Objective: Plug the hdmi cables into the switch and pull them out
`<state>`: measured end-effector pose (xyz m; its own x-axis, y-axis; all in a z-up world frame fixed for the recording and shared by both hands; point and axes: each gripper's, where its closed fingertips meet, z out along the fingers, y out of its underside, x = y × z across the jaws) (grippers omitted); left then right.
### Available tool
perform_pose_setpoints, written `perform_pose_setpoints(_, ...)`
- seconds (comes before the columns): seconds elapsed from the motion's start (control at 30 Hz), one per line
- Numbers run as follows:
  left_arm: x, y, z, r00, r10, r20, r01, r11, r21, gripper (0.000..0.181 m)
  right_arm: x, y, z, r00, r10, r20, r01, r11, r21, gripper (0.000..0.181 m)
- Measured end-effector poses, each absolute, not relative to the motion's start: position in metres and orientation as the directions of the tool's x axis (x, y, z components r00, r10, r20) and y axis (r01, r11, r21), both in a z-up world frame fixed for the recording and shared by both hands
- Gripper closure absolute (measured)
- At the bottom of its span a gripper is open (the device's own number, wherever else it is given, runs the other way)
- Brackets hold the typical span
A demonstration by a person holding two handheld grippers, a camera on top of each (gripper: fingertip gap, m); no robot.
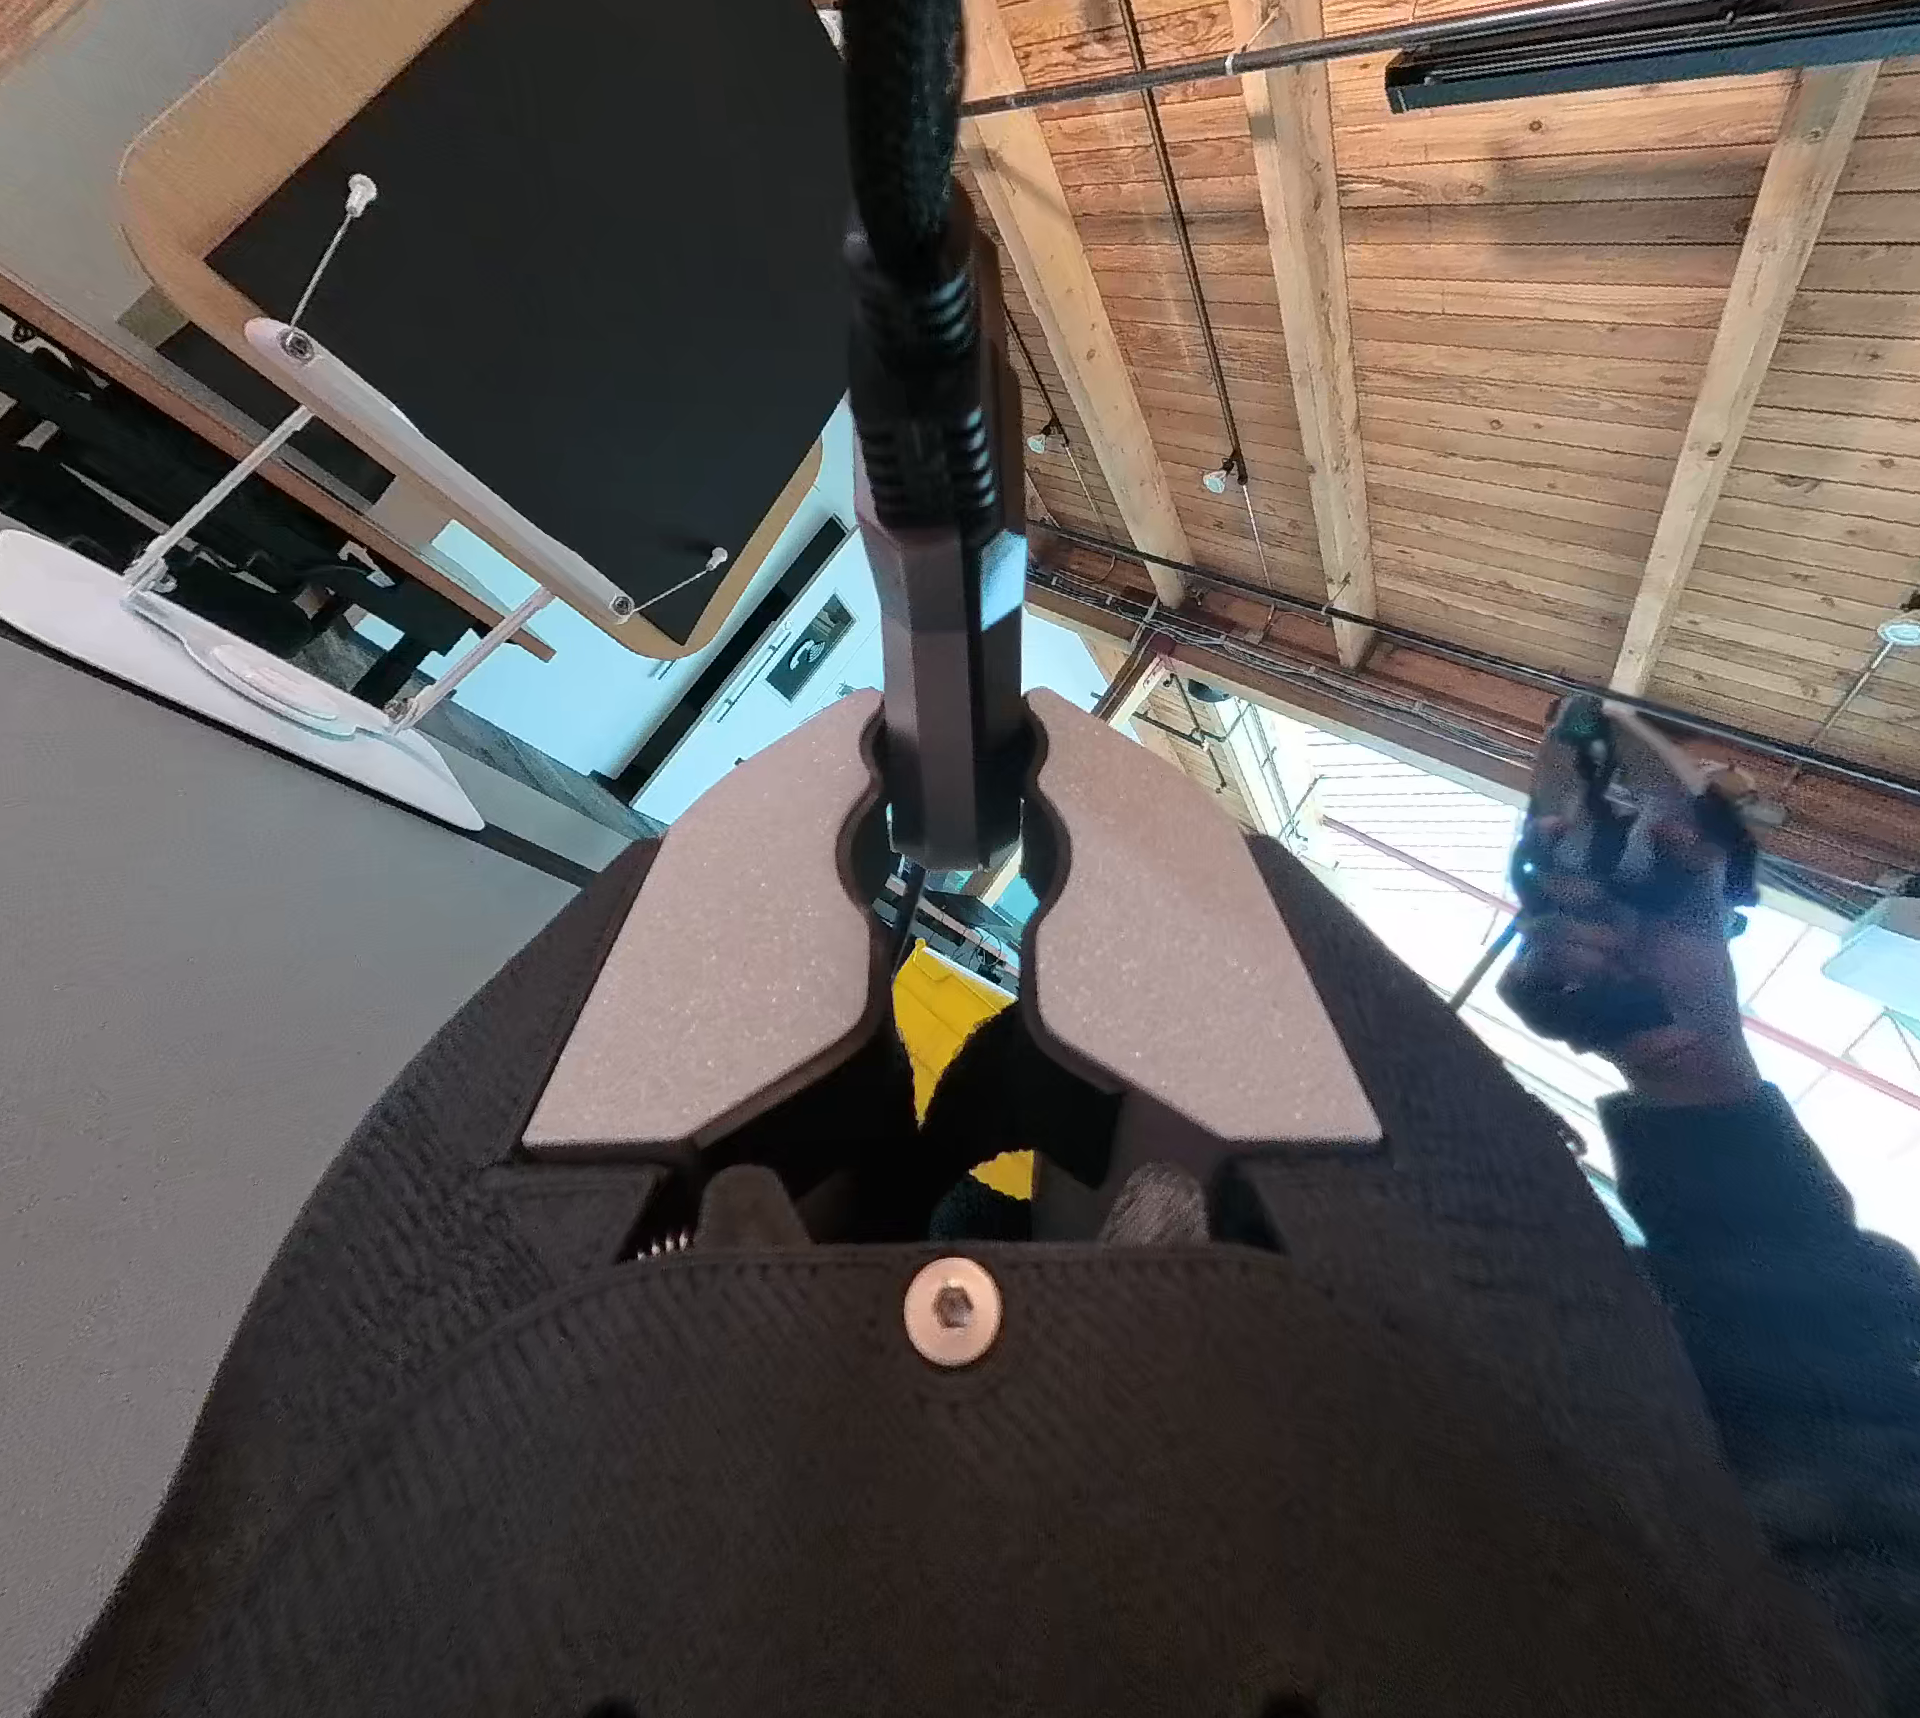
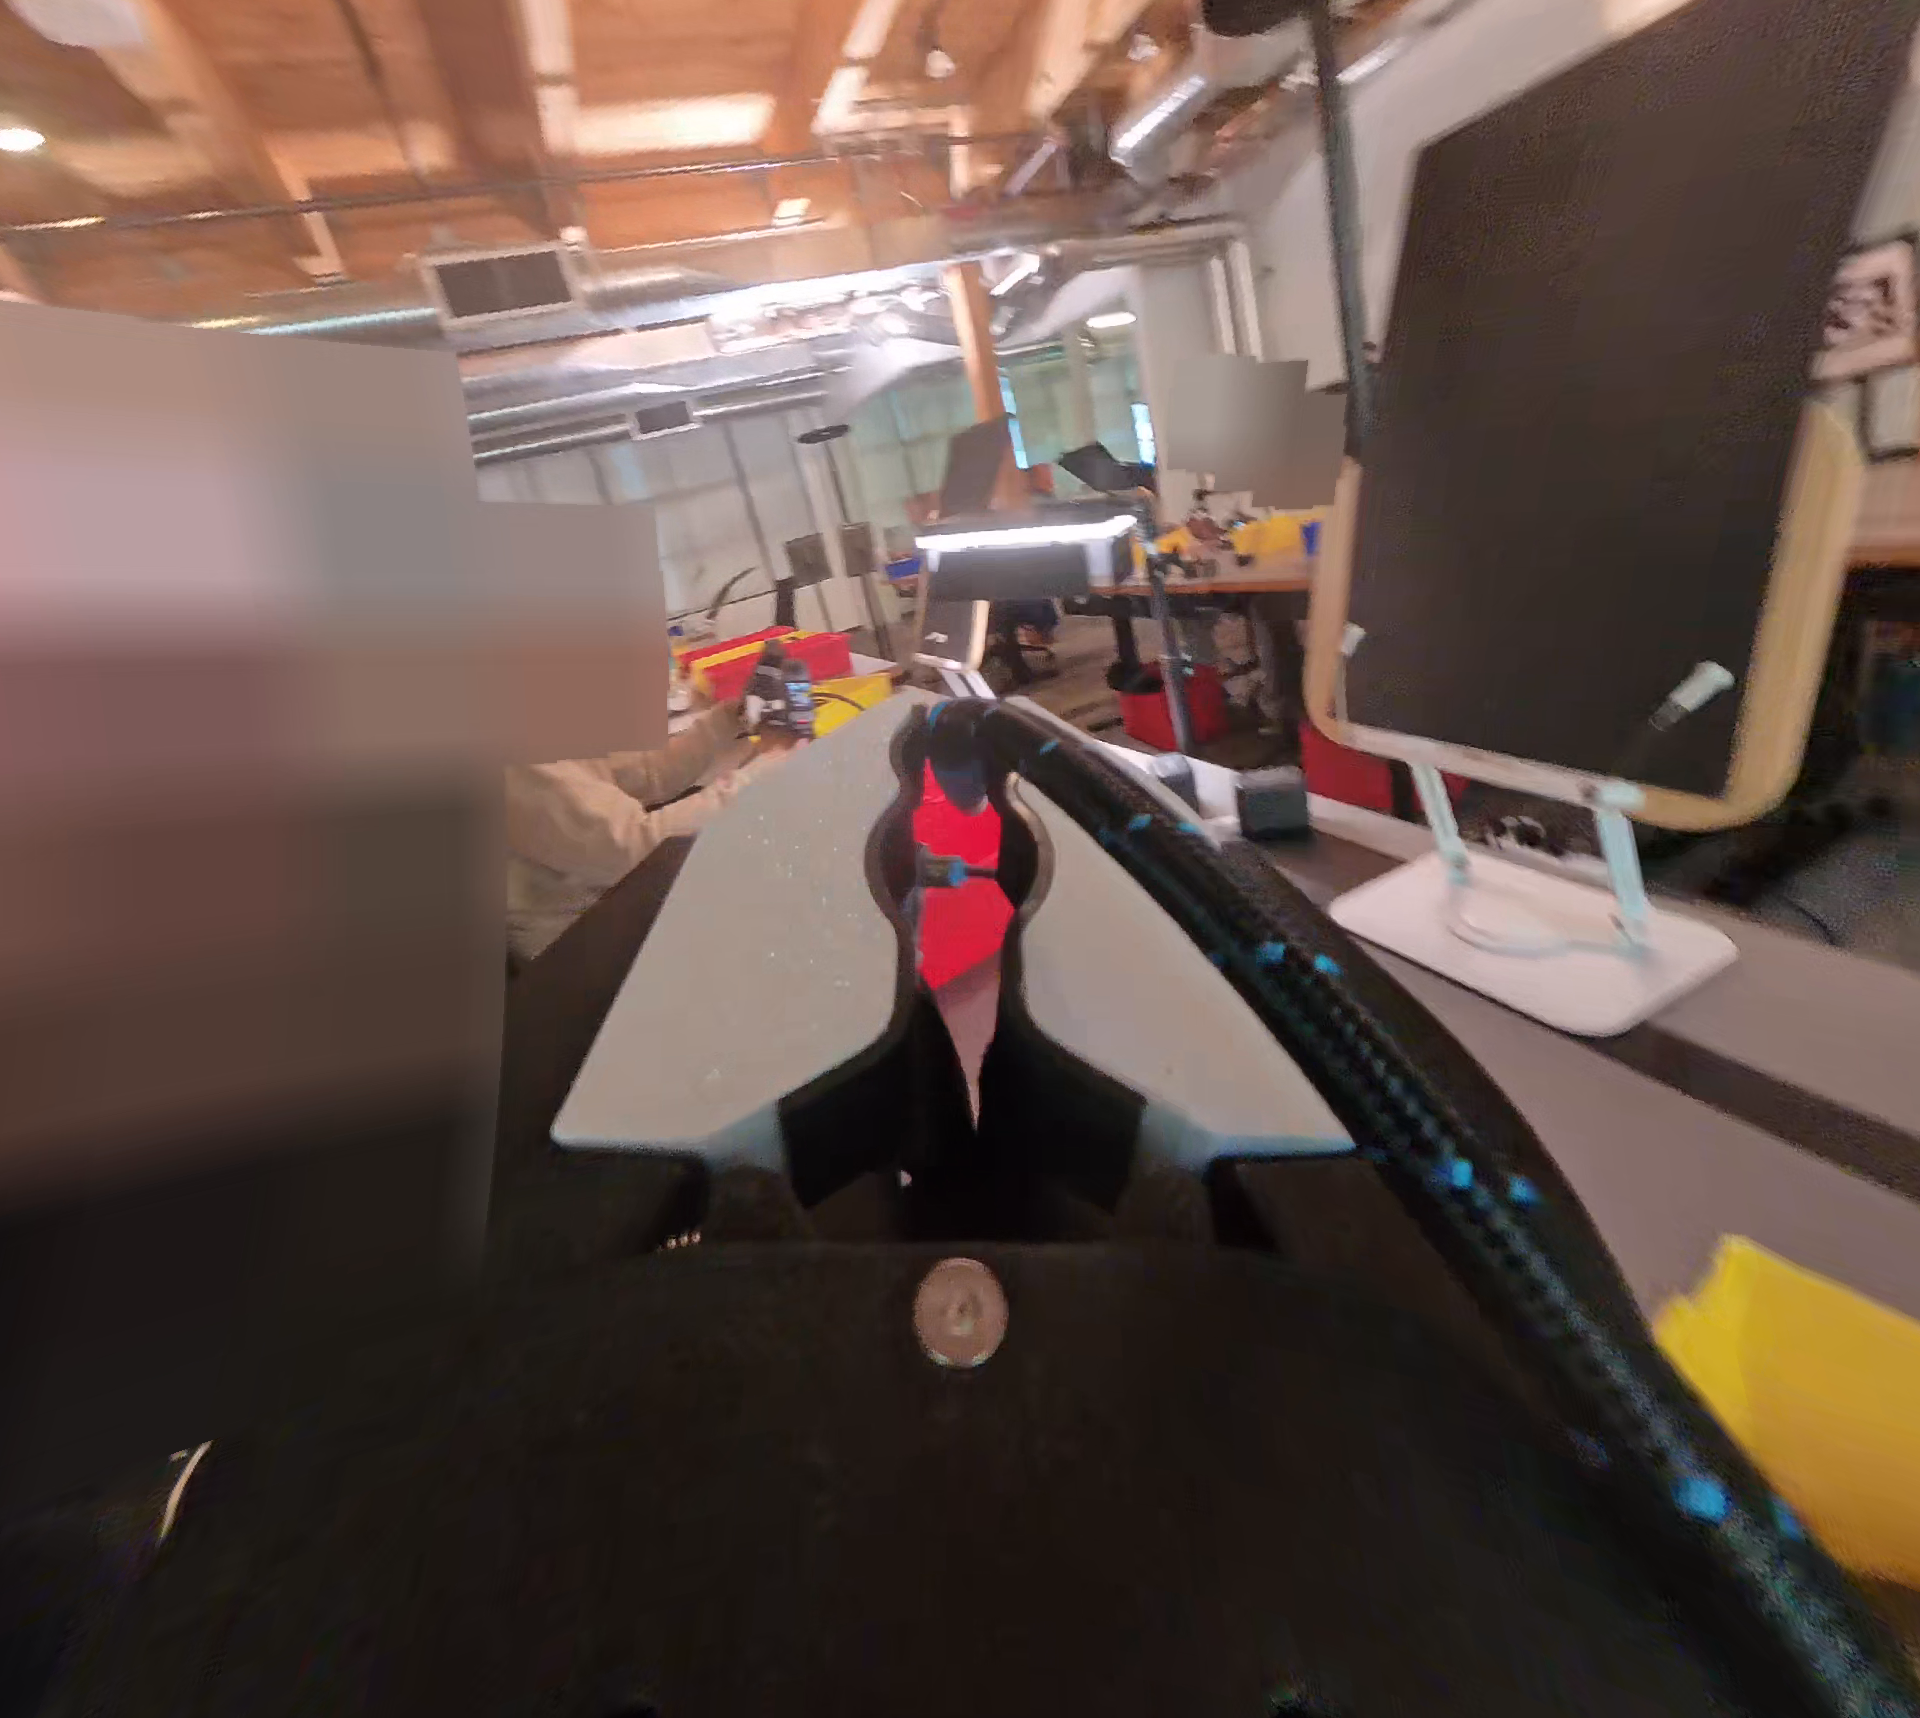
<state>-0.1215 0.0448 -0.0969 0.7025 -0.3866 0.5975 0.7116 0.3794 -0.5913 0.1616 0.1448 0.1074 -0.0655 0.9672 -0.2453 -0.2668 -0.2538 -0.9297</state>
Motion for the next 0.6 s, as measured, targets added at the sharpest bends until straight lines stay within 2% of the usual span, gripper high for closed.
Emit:
perform_pose_setpoints(0.17, -0.122, 0.046, -0.098, 0.694, -0.39, 0.605, 0.72, 0.374, -0.585, 0.161, 0.185, 0.199, 0.04, 0.142, 0.903, -0.406, -0.191, -0.377, -0.906, 0.172)
perform_pose_setpoints(0.33, -0.121, 0.046, -0.098, 0.69, -0.392, 0.608, 0.724, 0.367, -0.584, 0.161, 0.193, 0.224, -0.071, 0.353, 0.819, -0.453, 0.103, -0.515, -0.851, 0.17)
perform_pose_setpoints(0.43, -0.121, 0.046, -0.098, 0.691, -0.391, 0.608, 0.723, 0.368, -0.585, 0.161, 0.2, 0.232, -0.117, 0.433, 0.805, -0.406, 0.217, -0.53, -0.82, 0.17)
perform_pose_setpoints(0.53, -0.121, 0.047, -0.098, 0.689, -0.395, 0.608, 0.725, 0.365, -0.585, 0.161, 0.201, 0.232, -0.136, 0.4, 0.888, -0.227, 0.375, -0.384, -0.844, 0.17)
perform_pose_setpoints(0.6, -0.12, 0.047, -0.099, 0.689, -0.396, 0.607, 0.725, 0.361, -0.587, 0.161, 0.201, 0.237, -0.126, 0.399, 0.906, -0.141, 0.401, -0.311, -0.862, 0.17)
